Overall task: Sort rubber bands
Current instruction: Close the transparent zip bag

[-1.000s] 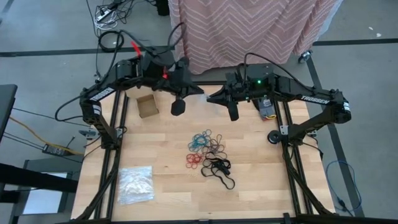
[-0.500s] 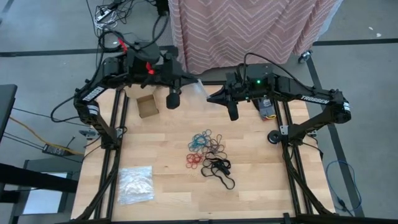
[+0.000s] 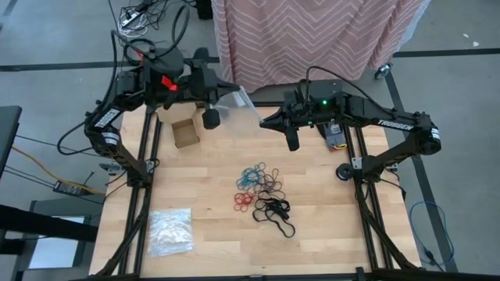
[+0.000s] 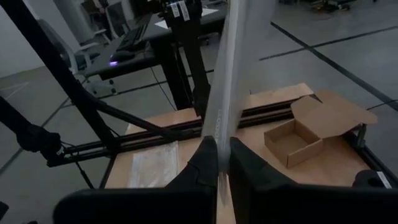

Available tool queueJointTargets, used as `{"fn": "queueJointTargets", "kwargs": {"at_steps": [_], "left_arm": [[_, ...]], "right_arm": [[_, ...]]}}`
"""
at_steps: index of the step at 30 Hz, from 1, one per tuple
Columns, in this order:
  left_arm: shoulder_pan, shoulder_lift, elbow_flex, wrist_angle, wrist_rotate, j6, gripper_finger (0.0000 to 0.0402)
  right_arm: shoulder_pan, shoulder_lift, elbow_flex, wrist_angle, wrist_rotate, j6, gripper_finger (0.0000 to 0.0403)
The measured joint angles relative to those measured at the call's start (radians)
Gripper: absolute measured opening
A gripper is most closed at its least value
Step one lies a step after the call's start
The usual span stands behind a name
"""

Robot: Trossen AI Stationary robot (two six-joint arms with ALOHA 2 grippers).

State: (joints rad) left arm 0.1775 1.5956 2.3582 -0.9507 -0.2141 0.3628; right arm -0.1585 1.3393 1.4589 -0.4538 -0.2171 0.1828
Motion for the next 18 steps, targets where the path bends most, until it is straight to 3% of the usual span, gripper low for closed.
{"fn": "queueJointTargets", "kwargs": {"at_steps": [9,18], "left_arm": [[0.0,-0.035,-0.001,0.027,-0.028,0.012,0.0],[-0.015,-0.031,-0.006,-0.216,-0.024,-0.106,0.0]], "right_arm": [[0.002,0.004,0.0,-0.022,0.008,0.007,0.0009],[-0.02,0.002,0.002,0.103,0.12,0.054,0.0009]]}}
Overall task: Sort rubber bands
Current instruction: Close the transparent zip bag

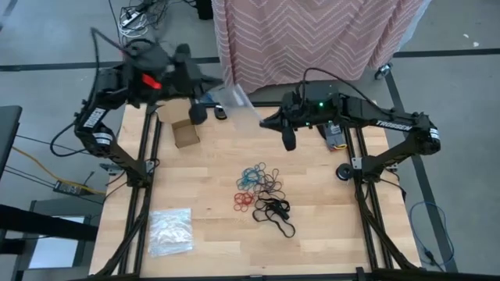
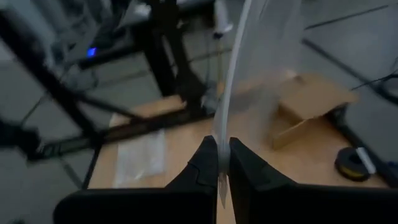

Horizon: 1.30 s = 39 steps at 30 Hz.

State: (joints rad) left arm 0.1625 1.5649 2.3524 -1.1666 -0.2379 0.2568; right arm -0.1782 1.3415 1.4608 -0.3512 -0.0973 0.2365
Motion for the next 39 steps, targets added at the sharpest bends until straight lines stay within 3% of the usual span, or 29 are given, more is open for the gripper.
{"fn": "queueJointTargets", "kwargs": {"at_steps": [6,18,23,28,30,39], "left_arm": [[-0.04,0.03,0.001,-0.052,-0.039,0.021,0.0],[-0.144,0.175,-0.001,0.214,-0.523,0.458,0.0001],[-0.145,0.198,-0.001,0.383,-0.533,0.622,0.0009],[-0.137,0.203,-0.001,0.521,-0.487,0.656,0.0038],[-0.135,0.202,0.0,0.527,-0.448,0.671,0.0054],[-0.103,0.213,-0.002,0.455,-0.447,0.722,0.0122]], "right_arm": [[-0.051,0.0,0.001,0.179,0.071,0.14,0.0009],[-0.171,-0.001,0.002,0.45,0.107,0.491,0.0009],[-0.18,-0.002,0.002,0.503,0.084,0.563,0.0009],[-0.18,-0.002,0.002,0.502,0.067,0.574,0.0009],[-0.18,-0.002,0.002,0.502,0.067,0.576,0.0009],[-0.18,-0.002,0.003,0.578,0.054,0.613,0.0009]]}}
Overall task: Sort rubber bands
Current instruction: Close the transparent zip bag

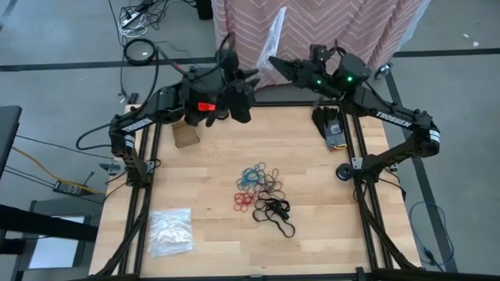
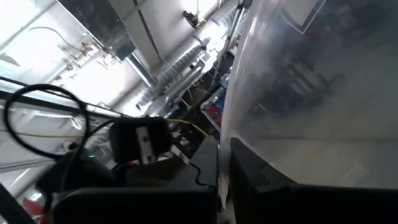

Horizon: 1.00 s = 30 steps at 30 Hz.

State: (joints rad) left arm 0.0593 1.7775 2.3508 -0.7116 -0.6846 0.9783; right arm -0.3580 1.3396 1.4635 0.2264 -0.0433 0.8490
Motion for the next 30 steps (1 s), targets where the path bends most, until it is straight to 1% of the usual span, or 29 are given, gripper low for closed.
{"fn": "queueJointTargets", "kwargs": {"at_steps": [2,4,7,10,16,18,22,24,26,30], "left_arm": [[0.002,0.001,0.001,0.033,-0.051,0.034,0.0127],[0.002,0.003,0.001,0.058,-0.076,0.072,0.0128],[0.002,0.004,0.001,0.071,-0.036,0.112,0.0125],[0.001,0.004,0.001,0.061,-0.012,0.118,0.012],[0.002,0.037,0.001,0.077,-0.01,0.142,0.0117],[0.001,0.052,0.0,0.093,-0.042,0.151,0.0117],[0.002,0.078,0.0,0.183,-0.137,0.2,0.0114],[0.002,0.08,0.0,0.222,-0.163,0.224,0.0103],[0.001,0.082,0.0,0.265,-0.174,0.226,0.0081],[-0.008,0.079,0.0,0.275,-0.2,0.225,0.0015]], "right_arm": [[0.001,0.0,0.0,-0.003,-0.013,0.014,0.0009],[0.004,0.0,0.0,-0.003,-0.024,0.018,0.0009],[0.005,0.0,0.0,-0.003,-0.028,0.023,0.0009],[0.005,0.0,0.0,-0.003,-0.029,0.024,0.0009],[0.005,0.0,0.0,-0.002,-0.034,0.026,0.0009],[0.01,0.0,0.0,-0.002,-0.042,0.031,0.0009],[0.018,0.0,0.0,-0.001,-0.053,0.033,0.0009],[0.018,0.0,0.0,-0.002,-0.063,0.033,0.0009],[0.018,0.0,0.0,-0.002,-0.065,0.032,0.0009],[0.018,0.0,0.0,0.0,-0.065,0.016,0.0009]]}}
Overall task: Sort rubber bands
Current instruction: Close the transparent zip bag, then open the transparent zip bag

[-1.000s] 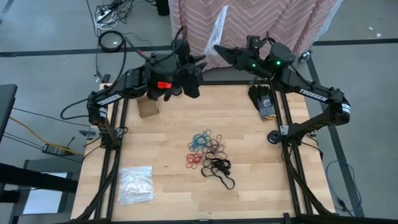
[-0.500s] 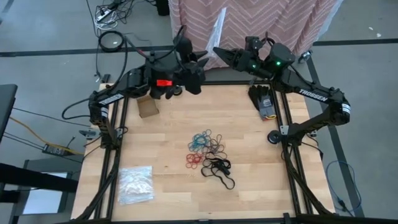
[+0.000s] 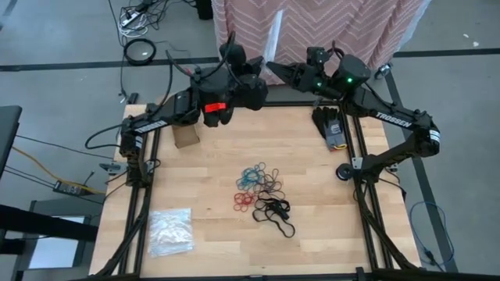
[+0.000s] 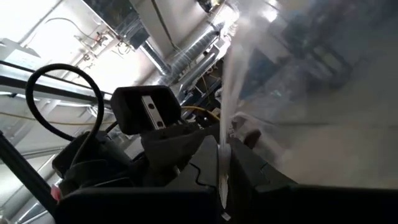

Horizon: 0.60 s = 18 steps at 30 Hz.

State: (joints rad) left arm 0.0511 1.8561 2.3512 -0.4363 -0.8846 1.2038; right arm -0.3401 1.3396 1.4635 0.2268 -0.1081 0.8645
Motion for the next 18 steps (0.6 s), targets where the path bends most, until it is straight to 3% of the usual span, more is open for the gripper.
{"fn": "queueJointTargets", "kwargs": {"at_steps": [7,13,18], "left_arm": [[-0.021,-0.004,0.0,-0.01,-0.053,-0.008,0.0003],[-0.021,-0.006,0.0,-0.023,-0.064,-0.076,0.0002],[-0.021,-0.015,0.0,-0.189,-0.065,-0.257,0.0001]], "right_arm": [[0.001,0.0,0.0,0.024,-0.031,-0.127,0.0038],[0.019,0.0,0.0,0.038,-0.107,-0.243,0.0129],[-0.001,0.0,0.0,0.039,-0.214,-0.241,0.0199]]}}
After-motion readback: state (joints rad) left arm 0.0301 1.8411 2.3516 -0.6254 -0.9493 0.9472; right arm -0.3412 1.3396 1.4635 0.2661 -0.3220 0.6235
